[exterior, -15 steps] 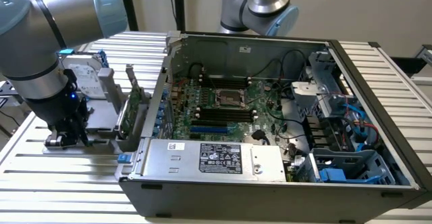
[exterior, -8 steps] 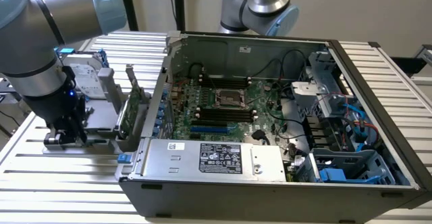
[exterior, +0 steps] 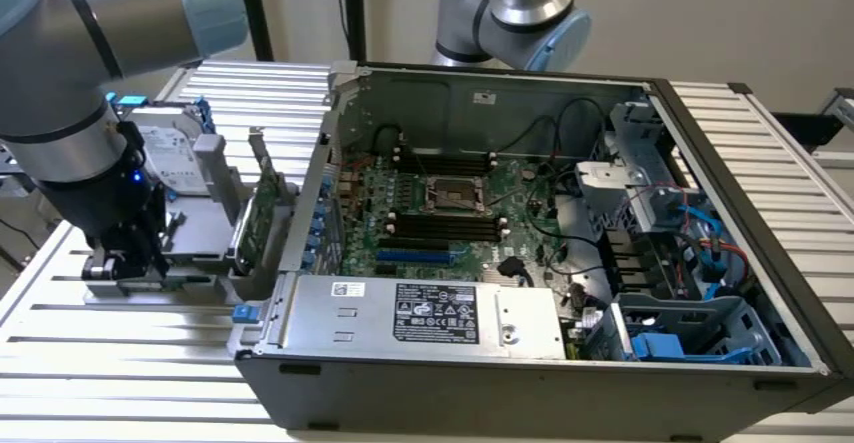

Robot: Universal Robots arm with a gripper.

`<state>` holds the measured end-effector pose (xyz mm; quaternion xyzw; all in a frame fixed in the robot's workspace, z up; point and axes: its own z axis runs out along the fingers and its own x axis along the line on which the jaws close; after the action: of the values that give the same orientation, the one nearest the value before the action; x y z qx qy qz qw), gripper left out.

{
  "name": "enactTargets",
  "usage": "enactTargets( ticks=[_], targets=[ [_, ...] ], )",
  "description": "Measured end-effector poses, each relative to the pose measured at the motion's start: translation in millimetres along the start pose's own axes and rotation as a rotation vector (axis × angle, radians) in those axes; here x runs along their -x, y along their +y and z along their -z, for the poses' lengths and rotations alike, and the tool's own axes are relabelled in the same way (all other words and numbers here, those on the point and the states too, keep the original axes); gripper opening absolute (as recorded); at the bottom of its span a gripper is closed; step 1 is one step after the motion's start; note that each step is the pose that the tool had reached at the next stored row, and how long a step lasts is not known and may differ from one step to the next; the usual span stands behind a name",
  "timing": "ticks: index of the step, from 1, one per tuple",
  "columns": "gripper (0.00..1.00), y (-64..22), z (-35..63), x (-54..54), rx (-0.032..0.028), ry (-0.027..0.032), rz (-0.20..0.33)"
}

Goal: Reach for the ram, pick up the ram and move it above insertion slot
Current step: 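Pick up the ram and move it above insertion slot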

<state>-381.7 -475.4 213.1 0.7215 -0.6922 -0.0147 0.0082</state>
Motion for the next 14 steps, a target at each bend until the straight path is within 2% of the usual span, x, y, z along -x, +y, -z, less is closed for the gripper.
enactTargets(
  ticks=[2, 4, 10, 11, 12, 14],
  targets=[
    [0.16, 0.0, -0.4, 0.1, -0.0005, -0.0089, 0.002],
    [0.16, 0.1, -0.5, 0.1, -0.0006, -0.0136, 0.003],
    [0.16, 0.0, -0.7, -1.4, -0.0008, -0.0146, 0.003],
    [0.18, 0.1, -0.5, -2.0, -0.0006, -0.0144, 0.003],
    [0.25, 0.1, -0.6, -2.5, -0.0007, -0.0145, 0.003],
    [0.25, 0.2, -0.7, -2.7, -0.0008, -0.0145, 0.003]
  ],
)
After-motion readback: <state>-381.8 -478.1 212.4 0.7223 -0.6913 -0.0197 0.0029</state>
